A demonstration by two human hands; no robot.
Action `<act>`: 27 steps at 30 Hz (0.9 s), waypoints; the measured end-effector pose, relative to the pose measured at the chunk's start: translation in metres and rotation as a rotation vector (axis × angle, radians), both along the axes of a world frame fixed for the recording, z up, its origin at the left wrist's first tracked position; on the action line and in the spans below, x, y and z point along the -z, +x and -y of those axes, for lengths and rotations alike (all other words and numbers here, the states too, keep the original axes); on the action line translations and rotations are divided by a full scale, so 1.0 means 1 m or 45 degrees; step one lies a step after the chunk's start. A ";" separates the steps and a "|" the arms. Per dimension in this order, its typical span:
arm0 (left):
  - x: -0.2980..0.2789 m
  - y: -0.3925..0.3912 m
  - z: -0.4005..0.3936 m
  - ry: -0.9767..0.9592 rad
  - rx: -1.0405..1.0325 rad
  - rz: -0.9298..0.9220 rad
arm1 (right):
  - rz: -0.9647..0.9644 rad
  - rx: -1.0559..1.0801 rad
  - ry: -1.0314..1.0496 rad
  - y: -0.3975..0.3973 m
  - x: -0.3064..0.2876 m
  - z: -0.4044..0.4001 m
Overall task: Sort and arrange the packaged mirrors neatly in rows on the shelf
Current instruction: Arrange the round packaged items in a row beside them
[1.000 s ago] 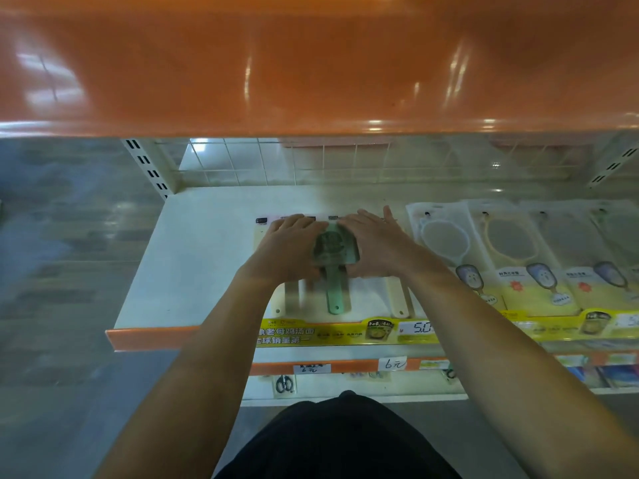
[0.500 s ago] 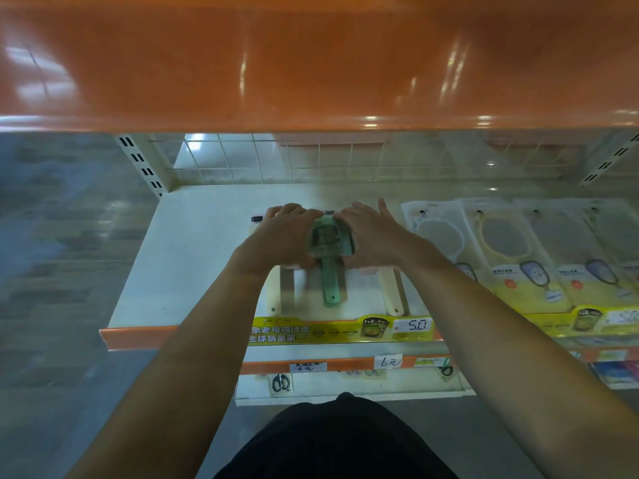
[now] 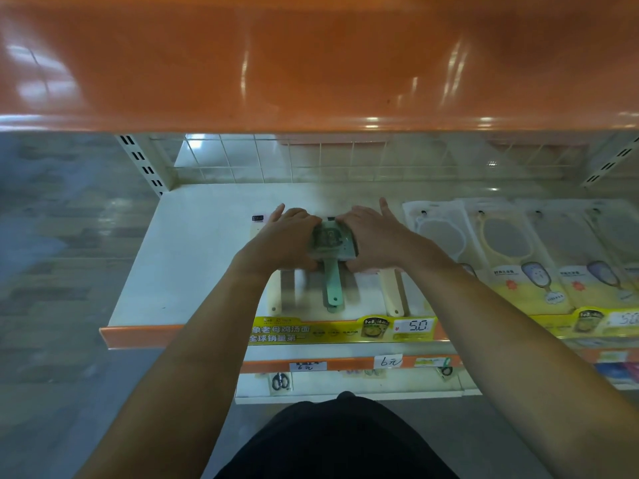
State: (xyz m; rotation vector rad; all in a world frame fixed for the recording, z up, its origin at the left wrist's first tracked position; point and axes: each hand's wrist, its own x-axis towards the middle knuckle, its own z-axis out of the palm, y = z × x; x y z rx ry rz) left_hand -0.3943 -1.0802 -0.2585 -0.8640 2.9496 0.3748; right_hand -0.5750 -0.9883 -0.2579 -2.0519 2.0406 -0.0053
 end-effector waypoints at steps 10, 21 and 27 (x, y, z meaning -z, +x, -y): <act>-0.004 0.004 -0.016 0.056 -0.009 0.039 | 0.032 -0.040 0.165 0.000 -0.007 -0.020; -0.004 0.009 -0.025 0.070 -0.081 -0.028 | 0.189 0.065 0.101 -0.001 -0.007 -0.038; 0.003 0.003 -0.046 0.024 -0.175 -0.081 | 0.112 0.278 -0.084 0.004 0.009 -0.053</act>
